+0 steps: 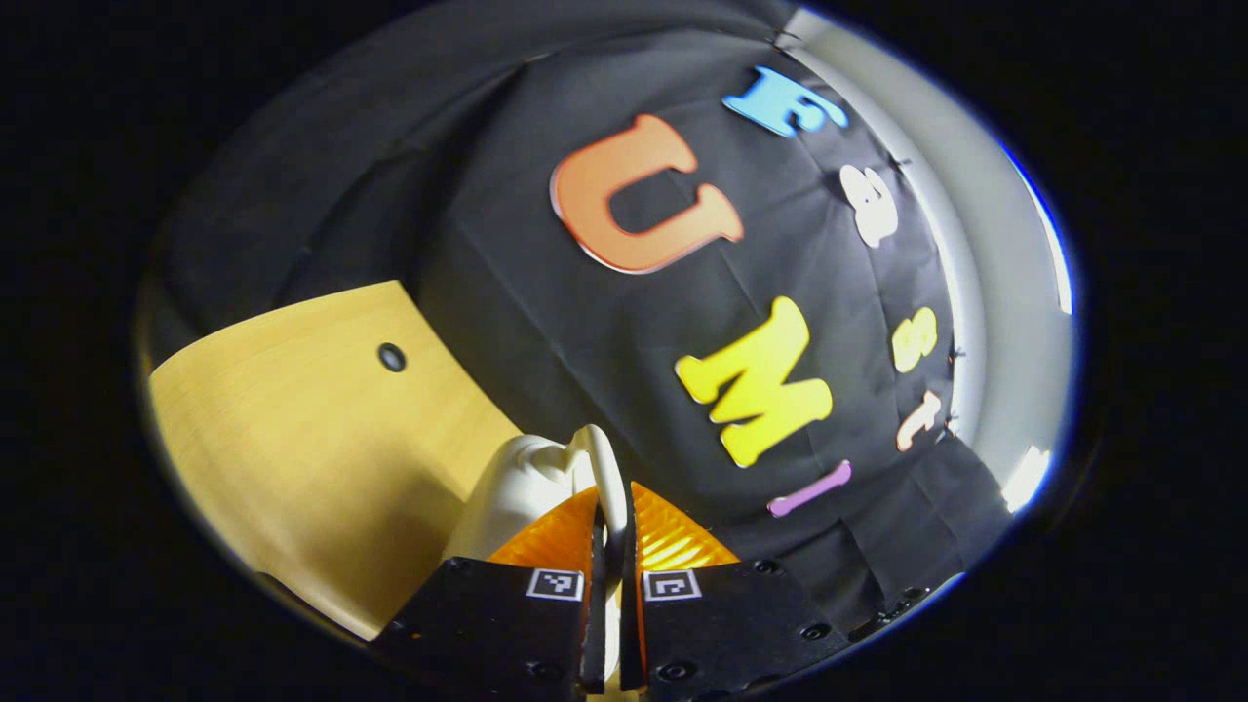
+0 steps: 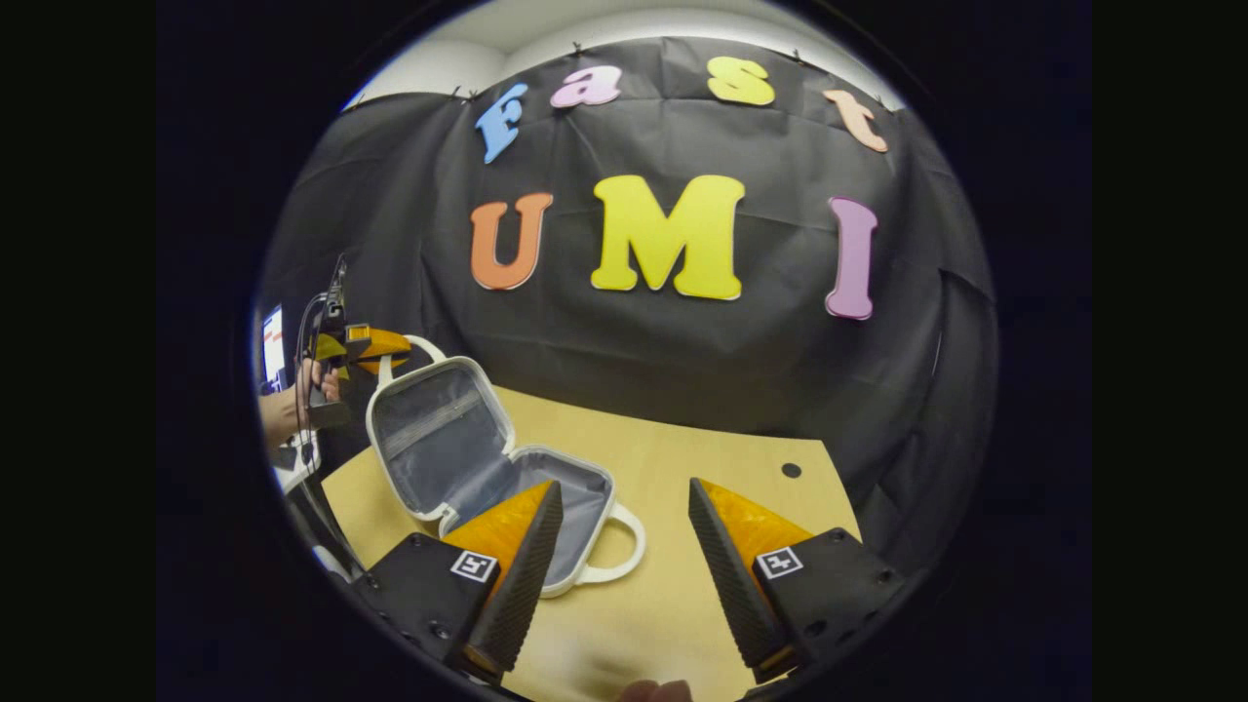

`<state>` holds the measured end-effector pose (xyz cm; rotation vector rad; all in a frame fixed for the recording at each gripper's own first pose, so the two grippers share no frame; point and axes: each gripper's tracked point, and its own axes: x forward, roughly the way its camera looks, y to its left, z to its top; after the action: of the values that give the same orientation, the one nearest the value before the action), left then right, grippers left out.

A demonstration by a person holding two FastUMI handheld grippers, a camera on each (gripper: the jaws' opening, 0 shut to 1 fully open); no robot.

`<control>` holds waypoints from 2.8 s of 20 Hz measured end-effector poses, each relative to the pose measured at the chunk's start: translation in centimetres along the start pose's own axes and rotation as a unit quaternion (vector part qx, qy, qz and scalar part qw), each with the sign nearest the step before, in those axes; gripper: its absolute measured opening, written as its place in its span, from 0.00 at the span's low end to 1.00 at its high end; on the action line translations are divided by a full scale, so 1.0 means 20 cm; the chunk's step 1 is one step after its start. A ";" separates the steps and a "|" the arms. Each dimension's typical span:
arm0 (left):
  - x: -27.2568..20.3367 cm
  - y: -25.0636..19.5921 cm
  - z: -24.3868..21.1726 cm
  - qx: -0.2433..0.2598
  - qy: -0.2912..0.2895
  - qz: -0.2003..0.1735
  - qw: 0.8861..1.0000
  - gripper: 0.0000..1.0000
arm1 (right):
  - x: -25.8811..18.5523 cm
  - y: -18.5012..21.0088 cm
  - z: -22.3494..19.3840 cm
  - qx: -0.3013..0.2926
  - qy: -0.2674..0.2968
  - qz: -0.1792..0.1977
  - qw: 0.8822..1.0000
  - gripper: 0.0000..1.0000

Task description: First open the suitcase, pack the skin care products into it, and then close the suitcase.

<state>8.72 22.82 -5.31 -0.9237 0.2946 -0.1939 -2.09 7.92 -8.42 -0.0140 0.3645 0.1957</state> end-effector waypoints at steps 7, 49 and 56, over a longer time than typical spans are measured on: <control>0.29 -0.46 -0.60 0.164 0.058 0.014 0.985 0.08 | -0.19 -0.42 -0.02 0.040 -0.016 -0.066 0.997 0.78; 0.21 -1.17 -0.82 0.392 -0.082 0.052 0.915 0.95 | 0.03 -0.71 0.70 0.037 -0.166 -0.157 0.973 0.79; 0.01 -1.20 -0.64 0.401 -0.141 0.065 0.903 0.96 | 0.03 -0.45 0.81 0.035 -0.192 -0.130 0.972 0.78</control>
<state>3.75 -1.01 6.84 -0.1030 -0.0092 -0.0427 5.85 0.02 6.26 0.0453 -0.0191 -0.0758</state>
